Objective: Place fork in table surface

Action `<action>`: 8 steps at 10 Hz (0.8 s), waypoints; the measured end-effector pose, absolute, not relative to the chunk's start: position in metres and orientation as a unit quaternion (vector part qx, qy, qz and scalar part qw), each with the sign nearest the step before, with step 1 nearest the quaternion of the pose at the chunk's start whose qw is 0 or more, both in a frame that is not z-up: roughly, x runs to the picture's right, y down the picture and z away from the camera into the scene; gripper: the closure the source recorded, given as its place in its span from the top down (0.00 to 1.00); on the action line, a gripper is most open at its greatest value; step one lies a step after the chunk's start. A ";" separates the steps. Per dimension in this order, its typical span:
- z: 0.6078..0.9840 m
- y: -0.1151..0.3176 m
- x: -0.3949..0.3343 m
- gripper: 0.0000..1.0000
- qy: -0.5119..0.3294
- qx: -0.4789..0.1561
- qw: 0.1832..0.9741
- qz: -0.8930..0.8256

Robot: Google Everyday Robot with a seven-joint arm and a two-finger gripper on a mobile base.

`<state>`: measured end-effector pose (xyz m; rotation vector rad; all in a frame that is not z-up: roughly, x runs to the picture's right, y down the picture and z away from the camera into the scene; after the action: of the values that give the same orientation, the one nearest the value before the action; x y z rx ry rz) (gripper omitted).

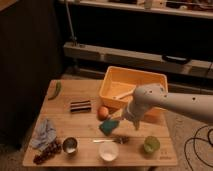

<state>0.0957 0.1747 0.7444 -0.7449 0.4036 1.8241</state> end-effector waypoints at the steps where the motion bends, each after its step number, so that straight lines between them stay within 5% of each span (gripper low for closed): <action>1: 0.744 0.175 0.096 0.80 0.169 -0.313 0.536 0.766; 8: 0.737 0.174 0.105 0.80 0.152 -0.346 0.544 0.750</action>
<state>0.1046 0.1744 0.7374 -0.8212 0.3602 1.7790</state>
